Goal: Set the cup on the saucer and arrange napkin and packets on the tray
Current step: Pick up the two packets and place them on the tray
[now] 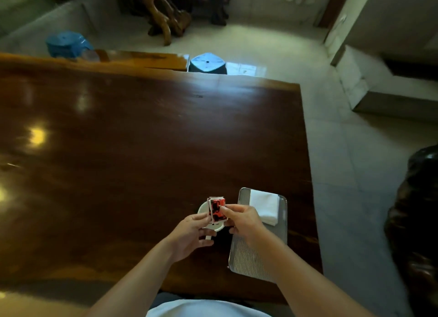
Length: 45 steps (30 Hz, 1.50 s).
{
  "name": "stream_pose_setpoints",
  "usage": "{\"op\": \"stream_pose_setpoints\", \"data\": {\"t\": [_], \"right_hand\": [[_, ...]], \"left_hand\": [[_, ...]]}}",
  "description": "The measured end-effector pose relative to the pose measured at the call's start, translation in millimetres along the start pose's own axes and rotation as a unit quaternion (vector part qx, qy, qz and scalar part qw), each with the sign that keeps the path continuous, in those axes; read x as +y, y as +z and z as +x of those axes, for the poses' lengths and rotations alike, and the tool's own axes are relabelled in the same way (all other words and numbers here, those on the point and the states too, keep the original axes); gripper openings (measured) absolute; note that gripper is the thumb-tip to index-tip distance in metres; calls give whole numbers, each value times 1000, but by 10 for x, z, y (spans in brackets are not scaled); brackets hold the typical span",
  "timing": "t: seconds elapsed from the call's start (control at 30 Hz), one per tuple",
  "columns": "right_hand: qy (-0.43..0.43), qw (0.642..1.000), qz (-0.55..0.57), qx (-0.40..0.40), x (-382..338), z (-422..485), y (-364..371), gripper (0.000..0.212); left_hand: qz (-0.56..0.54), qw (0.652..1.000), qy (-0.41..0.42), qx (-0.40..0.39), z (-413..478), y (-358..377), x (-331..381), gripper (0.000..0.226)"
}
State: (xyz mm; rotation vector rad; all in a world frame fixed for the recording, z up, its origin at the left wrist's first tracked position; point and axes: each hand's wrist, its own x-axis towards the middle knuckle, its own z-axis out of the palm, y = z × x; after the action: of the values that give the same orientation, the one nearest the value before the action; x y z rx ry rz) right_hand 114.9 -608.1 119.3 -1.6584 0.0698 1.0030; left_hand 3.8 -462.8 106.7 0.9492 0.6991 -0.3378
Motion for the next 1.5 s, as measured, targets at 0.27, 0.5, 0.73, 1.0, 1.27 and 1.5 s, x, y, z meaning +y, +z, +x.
{"op": "stream_pose_setpoints", "data": {"t": [0.27, 0.5, 0.73, 1.0, 1.27, 1.5], "right_hand": [[-26, 998, -4, 60, 147, -167, -340, 4], [-36, 997, -27, 56, 247, -216, -437, 8], [20, 998, 53, 16, 386, -283, -602, 20], [53, 993, 102, 27, 654, -311, -836, 17], [99, 977, 174, 80, 901, -241, -1362, 25], [118, 986, 31, 116, 1173, 28, -1477, 36]], "left_hand": [[67, 997, 4, -27, 51, 371, -40, 25], [75, 996, 35, -37, 93, 552, -100, 23], [86, 994, 72, -14, 191, 740, -228, 24], [156, 987, 39, 0, 351, 831, -356, 18], [124, 990, -29, 66, 617, 852, -569, 15], [177, 977, -71, 98, 1028, 876, -832, 16]]}}
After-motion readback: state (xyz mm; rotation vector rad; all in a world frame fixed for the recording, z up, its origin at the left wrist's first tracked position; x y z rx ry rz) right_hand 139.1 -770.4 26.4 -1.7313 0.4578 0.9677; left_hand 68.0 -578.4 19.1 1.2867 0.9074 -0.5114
